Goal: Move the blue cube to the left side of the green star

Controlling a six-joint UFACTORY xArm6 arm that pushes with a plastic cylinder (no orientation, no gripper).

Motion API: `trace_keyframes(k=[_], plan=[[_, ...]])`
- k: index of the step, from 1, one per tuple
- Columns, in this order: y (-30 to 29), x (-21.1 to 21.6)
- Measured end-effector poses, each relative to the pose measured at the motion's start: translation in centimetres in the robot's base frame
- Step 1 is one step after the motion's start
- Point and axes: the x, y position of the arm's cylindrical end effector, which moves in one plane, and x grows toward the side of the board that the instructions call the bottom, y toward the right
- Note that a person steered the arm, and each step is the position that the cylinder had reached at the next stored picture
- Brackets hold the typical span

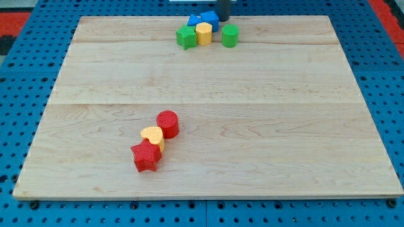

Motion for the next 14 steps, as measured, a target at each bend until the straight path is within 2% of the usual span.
trace_keyframes(k=[2,3,5,6,8,9,10,11,12,13,14], plan=[[-8.0,2.3],[-7.9,0.1],[-12.0,0.0],[-11.8,0.2],[-8.4,3.3],[-11.7,0.1],[-20.3,0.1],[-22.1,2.5],[-21.7,6.3],[-17.9,7.4],[-12.1,6.3]])
